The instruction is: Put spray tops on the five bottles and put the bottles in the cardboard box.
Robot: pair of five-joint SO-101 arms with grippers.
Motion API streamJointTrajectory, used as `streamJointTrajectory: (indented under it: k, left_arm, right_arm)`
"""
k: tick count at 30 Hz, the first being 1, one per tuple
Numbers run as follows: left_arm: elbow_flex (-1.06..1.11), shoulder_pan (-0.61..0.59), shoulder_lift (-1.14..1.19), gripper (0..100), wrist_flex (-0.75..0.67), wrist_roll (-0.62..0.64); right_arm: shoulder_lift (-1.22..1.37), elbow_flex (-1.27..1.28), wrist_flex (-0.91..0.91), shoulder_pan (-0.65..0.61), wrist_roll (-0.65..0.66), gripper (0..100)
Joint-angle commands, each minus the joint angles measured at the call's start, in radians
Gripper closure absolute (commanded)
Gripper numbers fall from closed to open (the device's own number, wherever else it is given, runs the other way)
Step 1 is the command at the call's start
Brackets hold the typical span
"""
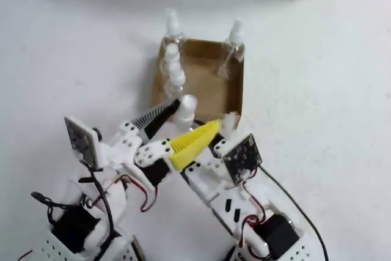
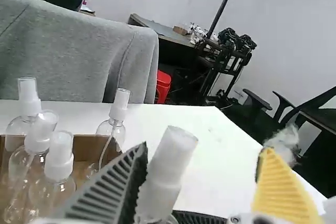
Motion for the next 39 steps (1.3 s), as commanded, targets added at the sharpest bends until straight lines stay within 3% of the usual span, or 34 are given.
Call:
streamJointTrajectory:
  k: [1,12,22,24,29,31,36,39]
  left_arm:
    - [-0.075,0.015,-0.001,67,0.057,-0.008]
    - [-0.284,0.015,-0.001,67,0.420,-0.009]
    - [-0.256,0.015,-0.048,68,0.528,-0.003]
    - [-0.216,0.021,-0.114,73,0.525,-0.003]
    - [-0.106,0.019,-0.268,99,0.473,-0.023]
    - [-0.078,0.022,-0.249,94,0.482,-0.061]
    - [-0.011,0.131,-0.240,98,0.430,-0.058]
    - [0.020,0.209,-0.240,98,0.416,-0.058]
  right_arm:
    - [-0.007,-0.008,-0.012,0.021,-0.009,98.2]
    - [-0.004,-0.008,-0.082,0.205,-0.011,98.2]
    - [0.173,-0.057,-0.321,0.378,-0.003,98.2]
    - [0.245,-0.112,-0.325,0.377,-0.008,98.2]
    - [0.398,-0.256,-0.325,0.372,-0.009,98.2]
    - [0.449,-0.316,-0.323,0.341,-0.009,98.2]
    - [0.565,-0.430,-0.328,0.239,-0.012,98.2]
    - [0.636,-0.459,-0.354,0.170,-0.086,98.2]
